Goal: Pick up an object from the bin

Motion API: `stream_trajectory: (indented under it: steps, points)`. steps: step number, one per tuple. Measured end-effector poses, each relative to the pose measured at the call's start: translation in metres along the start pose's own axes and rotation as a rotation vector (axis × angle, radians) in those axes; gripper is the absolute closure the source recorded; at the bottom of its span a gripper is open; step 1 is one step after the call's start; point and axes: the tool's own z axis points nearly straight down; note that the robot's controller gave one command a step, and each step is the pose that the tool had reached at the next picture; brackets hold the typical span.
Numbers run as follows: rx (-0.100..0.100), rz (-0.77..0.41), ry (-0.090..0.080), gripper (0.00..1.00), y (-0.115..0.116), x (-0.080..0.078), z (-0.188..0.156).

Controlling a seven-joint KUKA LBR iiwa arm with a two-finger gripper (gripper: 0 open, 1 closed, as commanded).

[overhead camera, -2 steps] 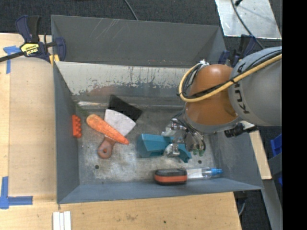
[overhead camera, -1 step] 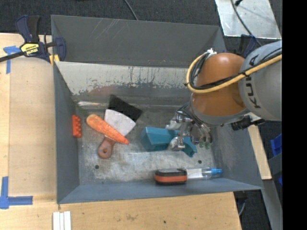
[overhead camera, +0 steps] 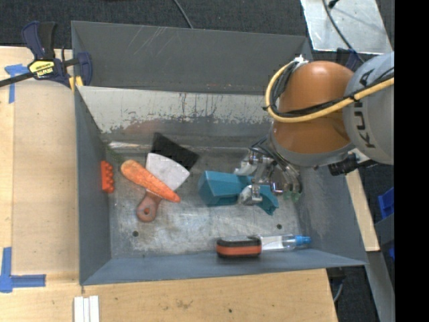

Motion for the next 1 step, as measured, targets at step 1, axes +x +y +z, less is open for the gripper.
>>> stream_trajectory:
  steps: [1]
  points:
    - [0.000,-0.022,-0.001,1.00,0.0019,0.0057,-0.0293]
